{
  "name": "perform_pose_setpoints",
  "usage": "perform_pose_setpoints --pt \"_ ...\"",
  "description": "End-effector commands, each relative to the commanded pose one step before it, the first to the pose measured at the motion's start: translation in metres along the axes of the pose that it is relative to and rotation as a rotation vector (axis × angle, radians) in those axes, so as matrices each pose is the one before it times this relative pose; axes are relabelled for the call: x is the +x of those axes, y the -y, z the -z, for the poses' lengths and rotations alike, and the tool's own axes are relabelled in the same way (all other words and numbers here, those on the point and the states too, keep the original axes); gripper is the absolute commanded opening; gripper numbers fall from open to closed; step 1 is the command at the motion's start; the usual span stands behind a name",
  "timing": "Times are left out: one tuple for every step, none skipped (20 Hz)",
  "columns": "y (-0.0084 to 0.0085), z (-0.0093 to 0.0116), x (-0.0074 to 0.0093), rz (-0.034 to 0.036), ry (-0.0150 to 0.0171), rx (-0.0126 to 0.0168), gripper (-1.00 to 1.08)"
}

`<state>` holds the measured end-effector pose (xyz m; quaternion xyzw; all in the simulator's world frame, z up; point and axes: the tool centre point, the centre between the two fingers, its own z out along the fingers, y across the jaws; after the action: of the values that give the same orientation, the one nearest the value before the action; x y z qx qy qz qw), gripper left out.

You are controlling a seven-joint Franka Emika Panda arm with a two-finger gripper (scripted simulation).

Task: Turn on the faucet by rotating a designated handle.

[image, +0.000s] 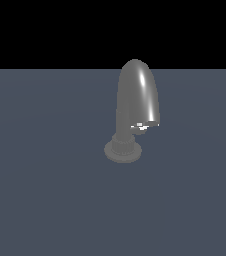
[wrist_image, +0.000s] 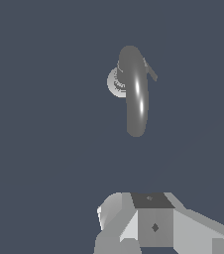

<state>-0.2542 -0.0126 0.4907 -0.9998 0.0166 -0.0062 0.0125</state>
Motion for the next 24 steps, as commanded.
perform_pose_setpoints --pt "-0.00001 0.0 0.0 0.0 0.0 0.0 -1.0" --pt "0.00018 0.00012 -0.00007 0.0 0.0 0.0 -1.0" --pt "-0.0001 -0.00012 0.00054 -0.00129 0.00154 0.00049 -1.0" --pt "0.00013 0.00002 0.00054 -0.00156 0.00185 0.00061 -1.0" --pt "0.00013 -0.00002 0.00082 -0.00228 0.00271 0.00089 -1.0" --pt "0.00019 -0.00001 0.00104 -0.00289 0.00344 0.00113 -1.0" --pt "0.00022 -0.00001 0.00128 -0.00356 0.00422 0.00139 -1.0" --pt "0.00027 -0.00001 0.00149 -0.00418 0.00496 0.00163 -1.0" --pt "0.00031 -0.00001 0.00173 -0.00484 0.00575 0.00189 -1.0" --pt "0.00035 -0.00002 0.00197 -0.00551 0.00654 0.00215 -1.0" --pt "0.00039 -0.00001 0.0022 -0.00616 0.00731 0.00241 -1.0" --pt "0.00043 -0.00002 0.00244 -0.00684 0.00811 0.00267 -1.0" --pt "0.00047 -0.00002 0.00268 -0.00751 0.00891 0.00293 -1.0" --pt "0.00052 -0.00002 0.00292 -0.00819 0.00972 0.00319 -1.0" --pt "0.00055 -0.00003 0.00318 -0.0089 0.01056 0.00347 -1.0" --pt "0.00059 -0.00003 0.00342 -0.0096 0.01138 0.00373 -1.0" --pt "0.00064 -0.00002 0.00367 -0.0103 0.01221 0.00401 -1.0" --pt "0.00067 -0.00003 0.00393 -0.01103 0.01308 0.00429 -1.0" --pt "0.00071 -0.00003 0.00419 -0.01176 0.01394 0.00457 -1.0" --pt "0.00075 -0.00003 0.00445 -0.01249 0.01481 0.00485 -1.0" --pt "0.0008 -0.00003 0.00471 -0.01324 0.0157 0.00514 -1.0" --pt "0.00081 -0.00003 0.00485 -0.01363 0.01616 0.00529 -1.0" --pt "0.00082 -0.00003 0.00488 -0.01371 0.01625 0.00531 -1.0" --pt "0.00082 -0.00003 0.0049 -0.01379 0.01635 0.00534 -1.0"
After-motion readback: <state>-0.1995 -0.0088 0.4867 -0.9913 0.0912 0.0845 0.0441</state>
